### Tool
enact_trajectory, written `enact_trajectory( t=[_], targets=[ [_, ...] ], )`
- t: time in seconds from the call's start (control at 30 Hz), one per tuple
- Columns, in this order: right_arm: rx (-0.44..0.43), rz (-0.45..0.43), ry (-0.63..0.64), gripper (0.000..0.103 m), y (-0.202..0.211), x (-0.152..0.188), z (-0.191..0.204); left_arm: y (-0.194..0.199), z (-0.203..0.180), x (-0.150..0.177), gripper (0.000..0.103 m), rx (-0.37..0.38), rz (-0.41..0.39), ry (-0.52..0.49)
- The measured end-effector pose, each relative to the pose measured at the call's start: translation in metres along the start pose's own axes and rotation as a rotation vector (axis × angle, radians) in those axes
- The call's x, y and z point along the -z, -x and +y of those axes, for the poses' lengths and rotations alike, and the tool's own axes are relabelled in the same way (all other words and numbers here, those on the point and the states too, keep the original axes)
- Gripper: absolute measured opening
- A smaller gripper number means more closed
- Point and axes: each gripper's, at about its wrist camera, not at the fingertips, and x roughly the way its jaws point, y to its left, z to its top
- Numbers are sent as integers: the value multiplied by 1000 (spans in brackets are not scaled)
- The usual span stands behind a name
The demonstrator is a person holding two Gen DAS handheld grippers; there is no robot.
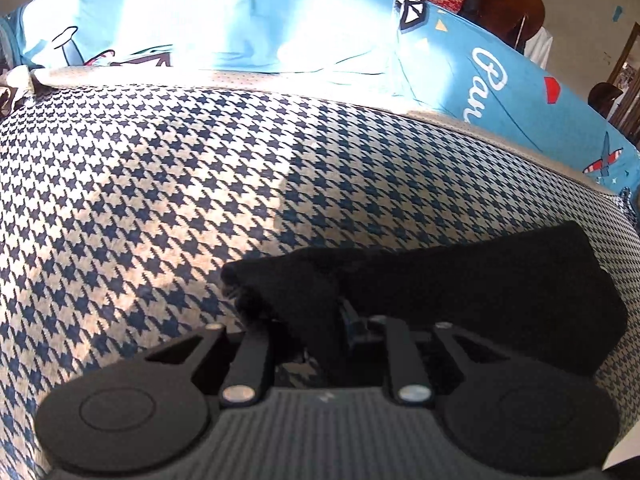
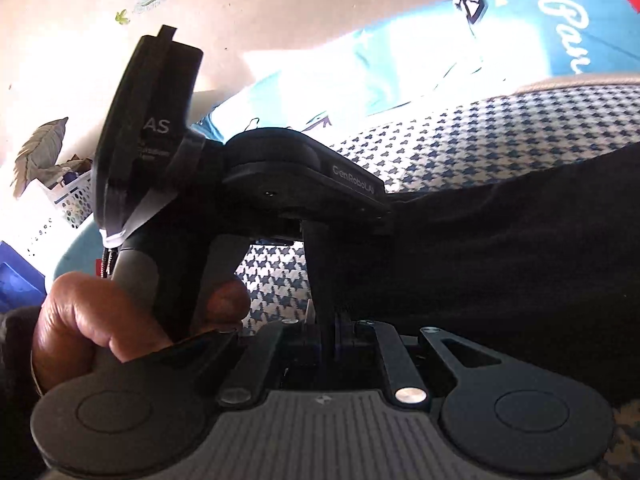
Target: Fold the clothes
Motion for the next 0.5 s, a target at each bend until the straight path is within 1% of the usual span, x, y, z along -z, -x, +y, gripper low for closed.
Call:
enact_trajectory(
  t=[0.03,0.13,0.17,0.2,0.23,0.27,0.3,0.37,0.43,0.5],
  targets=[
    [7,13,8,12,-4,-2,0,-1,2,0,20,-21,-4,0],
    [21,32,15,15,-6,0,-1,-5,3,2,26,-78,-1,-1],
    [27,35,16,19,-5,2,-2,-6,4,3,38,-98,0,-1],
    [40,36,21,21,-4,3,-2,-6,5,4,44,-126,-9,7],
    [51,34,28,24,-2,3,-2,-6,7,5,53,-153,-18,17],
    [57,29,33,25,1,4,-2,-4,9,5,58,-165,-30,35],
    [61,24,35,25,4,5,-3,-3,12,5,60,-174,-42,53],
    [69,9,38,25,13,6,-5,1,17,5,66,-161,-58,85],
    [109,-20,34,25,30,15,-9,8,19,7,73,-146,-80,98],
    [156,-51,19,26,43,20,-8,13,14,10,75,-131,-101,87]
  ],
)
